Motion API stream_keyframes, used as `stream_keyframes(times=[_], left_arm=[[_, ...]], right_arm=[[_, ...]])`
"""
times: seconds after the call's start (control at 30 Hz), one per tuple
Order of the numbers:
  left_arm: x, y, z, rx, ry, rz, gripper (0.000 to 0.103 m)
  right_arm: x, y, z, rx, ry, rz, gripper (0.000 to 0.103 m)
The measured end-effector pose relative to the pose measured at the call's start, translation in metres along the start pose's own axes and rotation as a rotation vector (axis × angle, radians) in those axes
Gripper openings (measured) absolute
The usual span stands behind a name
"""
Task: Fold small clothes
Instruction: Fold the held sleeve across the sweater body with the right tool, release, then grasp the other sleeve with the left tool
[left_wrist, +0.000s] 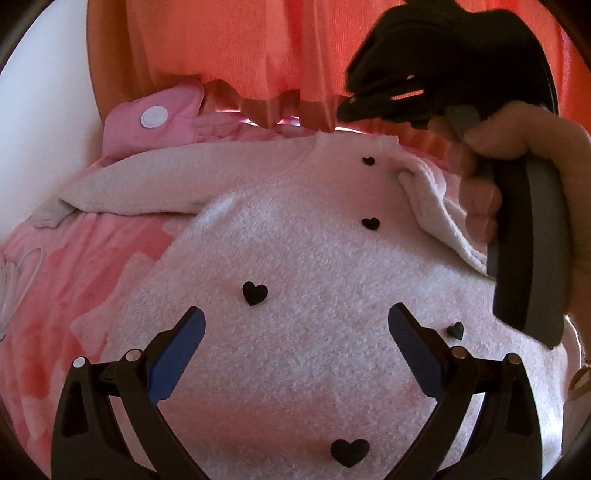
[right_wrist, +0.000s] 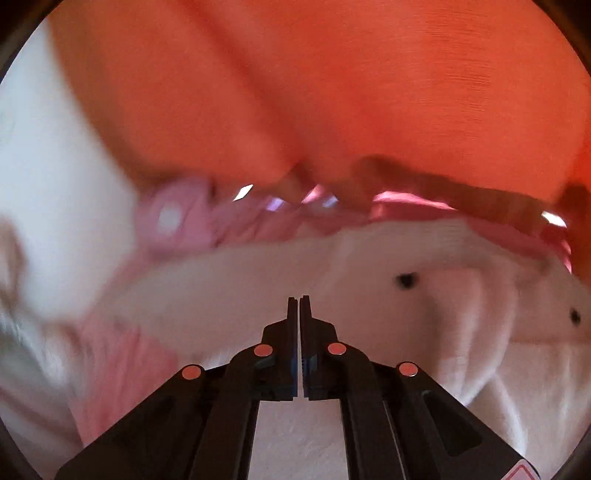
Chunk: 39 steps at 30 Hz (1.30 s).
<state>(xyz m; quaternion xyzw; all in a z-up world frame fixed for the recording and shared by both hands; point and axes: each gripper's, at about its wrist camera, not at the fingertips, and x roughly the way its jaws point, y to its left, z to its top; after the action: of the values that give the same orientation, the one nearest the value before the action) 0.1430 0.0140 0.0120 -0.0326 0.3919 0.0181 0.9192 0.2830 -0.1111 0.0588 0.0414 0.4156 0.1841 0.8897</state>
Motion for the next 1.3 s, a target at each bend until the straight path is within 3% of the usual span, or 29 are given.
stream_keyframes(times=[0.03,0.13,0.2,0.3,0.43,0.53,0.6,0.63,0.7,0.8,0.87,0.9,0.93,1.0,1.03,1.1,1.2,1.3], left_arm=[[-0.001,0.000,0.000,-0.004,-0.001,-0.002,0.097],[-0.002,0.000,0.001,-0.005,-0.002,-0.008,0.097],[-0.002,0.000,0.001,-0.005,-0.001,-0.012,0.097],[-0.002,-0.001,0.002,-0.008,0.000,-0.013,0.097],[-0.001,0.002,0.004,-0.028,-0.001,-0.010,0.097],[0.000,0.008,0.005,-0.056,0.002,-0.011,0.097],[-0.001,0.010,0.005,-0.071,0.000,-0.014,0.097],[-0.001,0.011,0.006,-0.075,-0.001,-0.016,0.097],[-0.002,0.013,0.007,-0.084,-0.004,-0.021,0.097],[-0.003,0.017,0.009,-0.103,-0.002,-0.037,0.097],[-0.004,0.022,0.011,-0.127,-0.002,-0.050,0.097],[-0.004,0.024,0.012,-0.134,-0.003,-0.055,0.097],[-0.004,0.028,0.015,-0.144,-0.005,-0.068,0.097],[-0.004,0.034,0.021,-0.159,-0.016,-0.102,0.098],[-0.003,0.039,0.027,-0.178,-0.021,-0.128,0.098],[0.003,0.043,0.041,-0.235,-0.028,-0.183,0.098],[0.030,0.026,0.074,-0.245,-0.007,-0.259,0.098],[0.071,-0.004,0.104,-0.174,0.031,-0.255,0.098]], right_arm=[[-0.005,-0.004,-0.003,0.013,-0.010,-0.030,0.010],[-0.034,-0.042,-0.022,0.149,-0.074,-0.110,0.042],[-0.046,-0.067,-0.035,0.219,-0.090,-0.169,0.047],[-0.038,-0.098,-0.046,0.304,-0.031,-0.217,0.055],[-0.014,-0.109,-0.048,0.386,0.013,-0.165,0.061],[0.007,-0.096,-0.030,0.336,0.001,-0.212,0.062],[0.020,-0.087,-0.018,0.280,-0.018,-0.240,0.034],[0.025,-0.082,-0.011,0.255,-0.001,-0.231,0.005],[0.034,-0.061,0.001,0.204,0.011,-0.145,0.000],[0.057,-0.014,-0.005,0.026,0.104,-0.019,0.000],[0.072,0.005,-0.020,-0.063,0.178,-0.022,0.000],[0.068,0.007,-0.028,-0.073,0.165,-0.047,0.000],[0.056,0.001,-0.032,-0.039,0.131,-0.045,0.000],[0.003,-0.039,-0.046,0.158,-0.001,-0.028,0.005],[-0.015,-0.053,-0.054,0.219,-0.036,-0.052,0.016],[-0.070,-0.096,-0.085,0.376,-0.121,-0.195,0.036],[-0.124,-0.137,-0.133,0.485,-0.134,-0.425,0.037],[-0.150,-0.150,-0.169,0.572,-0.146,-0.424,0.037]])
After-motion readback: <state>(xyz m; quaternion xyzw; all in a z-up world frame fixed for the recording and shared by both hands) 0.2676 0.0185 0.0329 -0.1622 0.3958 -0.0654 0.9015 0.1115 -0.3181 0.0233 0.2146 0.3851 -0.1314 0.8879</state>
